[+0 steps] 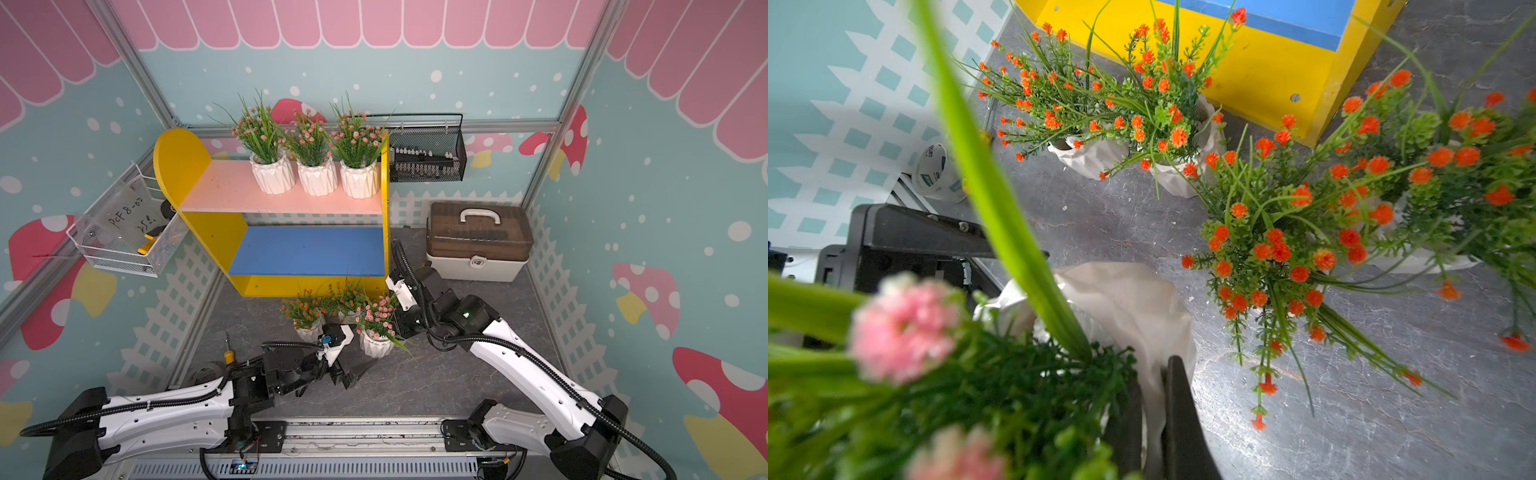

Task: Place the baby's breath potted plants on the rack by color
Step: Place the baby's breath potted plant on the rack.

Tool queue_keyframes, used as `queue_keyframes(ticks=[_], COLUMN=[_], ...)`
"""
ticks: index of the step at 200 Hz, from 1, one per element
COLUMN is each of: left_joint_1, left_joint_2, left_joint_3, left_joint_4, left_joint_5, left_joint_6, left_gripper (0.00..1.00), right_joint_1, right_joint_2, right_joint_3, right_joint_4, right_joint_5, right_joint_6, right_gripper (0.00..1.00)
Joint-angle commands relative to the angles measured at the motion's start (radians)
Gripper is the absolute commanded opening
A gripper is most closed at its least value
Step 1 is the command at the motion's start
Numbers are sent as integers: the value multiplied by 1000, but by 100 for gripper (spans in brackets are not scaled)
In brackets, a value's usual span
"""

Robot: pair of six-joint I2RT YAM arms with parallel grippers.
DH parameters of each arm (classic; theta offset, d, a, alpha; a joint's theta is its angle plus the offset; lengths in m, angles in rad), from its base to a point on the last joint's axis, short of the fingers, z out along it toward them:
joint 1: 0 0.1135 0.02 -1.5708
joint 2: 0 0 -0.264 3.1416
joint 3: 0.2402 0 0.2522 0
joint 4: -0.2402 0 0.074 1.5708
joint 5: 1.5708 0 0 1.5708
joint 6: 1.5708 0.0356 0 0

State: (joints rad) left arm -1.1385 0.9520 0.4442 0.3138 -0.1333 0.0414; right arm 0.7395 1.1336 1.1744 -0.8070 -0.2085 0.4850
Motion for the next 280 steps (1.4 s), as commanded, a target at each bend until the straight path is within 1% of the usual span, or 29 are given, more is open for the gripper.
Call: queue_keyframes(ticks=[1,74,161,236,253,280], left_joint_1=[-6,-7,-6,-7,-6,-6], left_joint_2=[22,125,141,130,128,127], left_joint_3=[39,84,74,68,73,72], left_joint_4=[78,91,115,116,114,122], left_joint_5=[-38,-25,-62,-98,-107,-116], left_joint_6=[34,29,18,11,0,-15], left_gripper=[99,99,99,84,83,82], right_joint_1=[-5,-5,-5,-5,-5,-8], right_joint_2=[-1,9,9,10,5,-7], right_joint_3=[45,43,29,-3,-4,-2], right_joint_4=[53,85,112,135,134,127], right_joint_5=[-54,-98,-133,-155,-148,-123], right_joint_6=[-11,1,7,11,7,5], right_gripper=[0,0,0,0,6,21])
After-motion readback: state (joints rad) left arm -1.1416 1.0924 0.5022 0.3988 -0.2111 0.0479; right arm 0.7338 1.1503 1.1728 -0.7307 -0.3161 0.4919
